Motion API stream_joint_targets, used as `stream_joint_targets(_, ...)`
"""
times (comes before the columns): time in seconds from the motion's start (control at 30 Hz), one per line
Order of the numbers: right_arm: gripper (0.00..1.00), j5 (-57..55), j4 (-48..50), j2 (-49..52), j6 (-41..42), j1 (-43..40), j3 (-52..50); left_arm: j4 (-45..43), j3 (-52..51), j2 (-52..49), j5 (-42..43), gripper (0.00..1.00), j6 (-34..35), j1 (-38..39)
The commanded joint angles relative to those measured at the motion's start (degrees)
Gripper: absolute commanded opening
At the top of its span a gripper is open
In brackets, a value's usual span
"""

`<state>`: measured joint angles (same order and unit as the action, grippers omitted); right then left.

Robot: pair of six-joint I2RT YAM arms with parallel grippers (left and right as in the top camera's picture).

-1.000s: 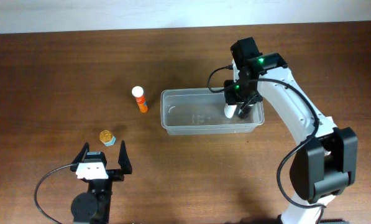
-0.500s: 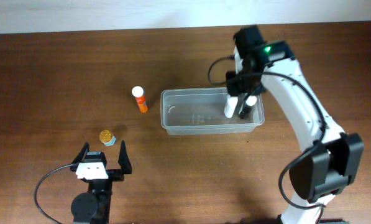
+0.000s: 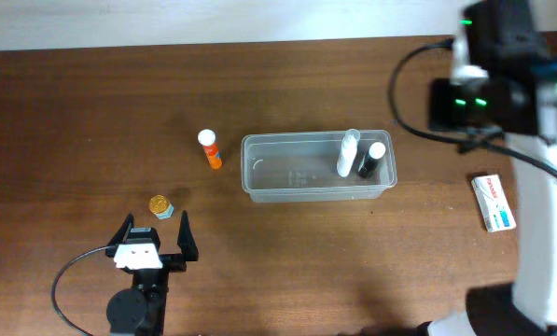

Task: Pack container
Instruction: 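Release the spray bottle and move the right gripper to the Panadol box, then lower the right gripper and grasp the white Panadol box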

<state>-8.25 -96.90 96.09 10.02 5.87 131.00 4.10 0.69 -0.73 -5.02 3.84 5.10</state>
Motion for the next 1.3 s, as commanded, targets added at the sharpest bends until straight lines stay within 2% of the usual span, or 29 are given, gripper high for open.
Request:
stream_joint_targets(0.0,0.43,-3.45,-0.44,-5.53,-1.84,-6.03,-5.86,0.07,-0.17,0.39,-0.61,0.99,-0.87,-0.28)
stream_joint_targets(0.2,0.47,-3.74,1.14,-12.20,1.90,-20.52,-16.37,0.07,-0.17,0.39,-0.61,0.99,-0.87,-0.28)
stream_joint_targets(0.37,0.47,1.44,4.72,-12.35,3.26,-28.92,-21.86,0.07,-0.17,0.39,-0.61,0.99,-0.87,-0.28)
stream_joint_targets(0.4,0.47,2.14,5.55,-12.35,4.42,-29.83,-23.02,0.07,-0.17,0.39,-0.61,0.99,-0.87,-0.28)
stream_joint_targets(0.5,0.44,2.21,9.18,-12.37,15.19,-33.51,-27.78,0.07,-0.17,0.39,-0.61,0.99,-0.87,-0.28)
stream_joint_targets(0.57,0.56,2.21,10.64,-12.37,25.11,-35.85,-30.60,0.07,-0.17,0.39,-0.61,0.99,-0.87,-0.28)
stream_joint_targets(0.63,0.84,2.75,10.58,-12.37,35.80,-37.90,-33.38,0.07,-0.17,0.39,-0.61,1.00,-0.87,-0.28)
stream_joint_targets(0.67,0.93,4.35,10.56,-12.37,41.00,-38.95,-35.01,0.07,-0.17,0.39,-0.61,0.99,-0.87,-0.28)
stream_joint_targets(0.7,0.98,6.51,10.80,-12.37,44.48,-39.71,-36.68,0.07,-0.17,0.39,-0.61,0.99,-0.87,-0.28)
stream_joint_targets(0.8,0.98,11.72,13.27,-12.35,50.12,-40.94,-41.66,0.07,-0.17,0.39,-0.61,1.00,-0.87,-0.28)
stream_joint_targets(1.13,0.98,12.02,29.55,-12.35,49.94,-42.05,-57.44,0.07,-0.17,0.39,-0.61,0.99,-0.87,-0.28)
stream_joint_targets(1.17,0.98,11.47,30.95,-12.35,47.89,-42.05,-58.31,0.07,-0.17,0.39,-0.61,0.99,-0.87,-0.28)
stream_joint_targets(1.27,0.98,8.35,37.35,-12.24,34.47,-41.59,-60.28,0.07,-0.17,0.39,-0.61,0.99,-0.87,-0.28)
